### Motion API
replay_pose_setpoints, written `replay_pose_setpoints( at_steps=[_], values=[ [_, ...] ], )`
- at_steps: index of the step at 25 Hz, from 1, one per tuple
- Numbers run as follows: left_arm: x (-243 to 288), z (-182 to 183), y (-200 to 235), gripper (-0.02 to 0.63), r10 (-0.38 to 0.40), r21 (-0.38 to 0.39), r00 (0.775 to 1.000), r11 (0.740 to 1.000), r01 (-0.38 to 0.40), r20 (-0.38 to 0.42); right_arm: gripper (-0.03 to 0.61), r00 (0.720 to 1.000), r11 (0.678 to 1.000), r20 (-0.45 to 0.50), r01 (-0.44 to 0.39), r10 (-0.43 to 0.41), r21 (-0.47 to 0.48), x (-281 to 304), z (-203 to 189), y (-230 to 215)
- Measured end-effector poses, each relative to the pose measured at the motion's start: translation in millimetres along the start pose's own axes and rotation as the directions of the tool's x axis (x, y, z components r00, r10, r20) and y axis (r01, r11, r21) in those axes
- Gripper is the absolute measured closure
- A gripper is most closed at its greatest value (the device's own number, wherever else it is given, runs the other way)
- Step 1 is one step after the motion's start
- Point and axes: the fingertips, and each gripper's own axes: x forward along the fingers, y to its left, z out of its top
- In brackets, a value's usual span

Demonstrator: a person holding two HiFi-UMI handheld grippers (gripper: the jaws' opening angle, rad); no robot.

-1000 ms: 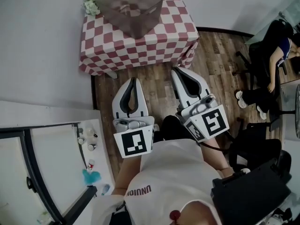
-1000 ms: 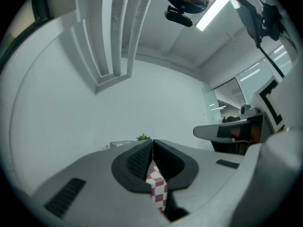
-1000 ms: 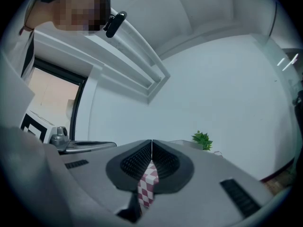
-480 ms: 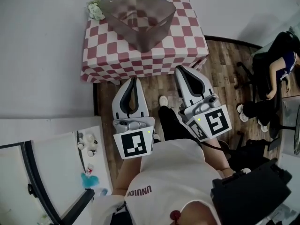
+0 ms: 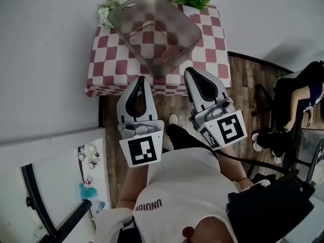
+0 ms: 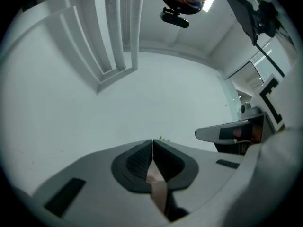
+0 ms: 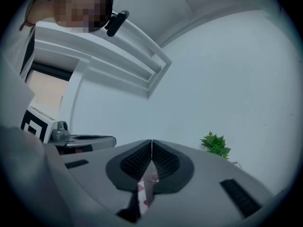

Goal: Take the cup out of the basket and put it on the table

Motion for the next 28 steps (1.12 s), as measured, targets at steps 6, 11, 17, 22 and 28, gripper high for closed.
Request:
replay_pose_setpoints(
  at_steps=[6,11,17,22,28],
  values=[
    [58.8,10.4,1.9,0.597,0.035,0.041,0.998,0.998,-0.036,0.043,0.560,0.998,0.995,0.004,-0.064,0.064,-0.071,44.2,4.0,-37.7],
    [88.5,16.5,6.0,0.598,0.078,0.076,0.995,0.994,-0.083,0.069,0.560,0.994,0.987,0.027,-0.104,0.108,-0.122,68.6,11.3,-58.3],
    [109.5,23.6,11.5,0.597,0.115,0.095,0.989,0.988,-0.124,0.092,0.560,0.988,0.975,0.040,-0.143,0.152,-0.170,90.5,14.9,-71.4],
    [126.0,30.0,13.6,0.597,0.130,0.097,0.985,0.985,-0.141,0.111,0.560,0.986,0.972,0.040,-0.149,0.159,-0.183,102.9,16.1,-83.5],
    [149.4,32.2,24.1,0.597,0.120,0.105,0.985,0.986,-0.133,0.124,0.560,0.966,0.954,-0.028,-0.258,0.257,-0.151,127.4,2.7,-89.0]
  ],
)
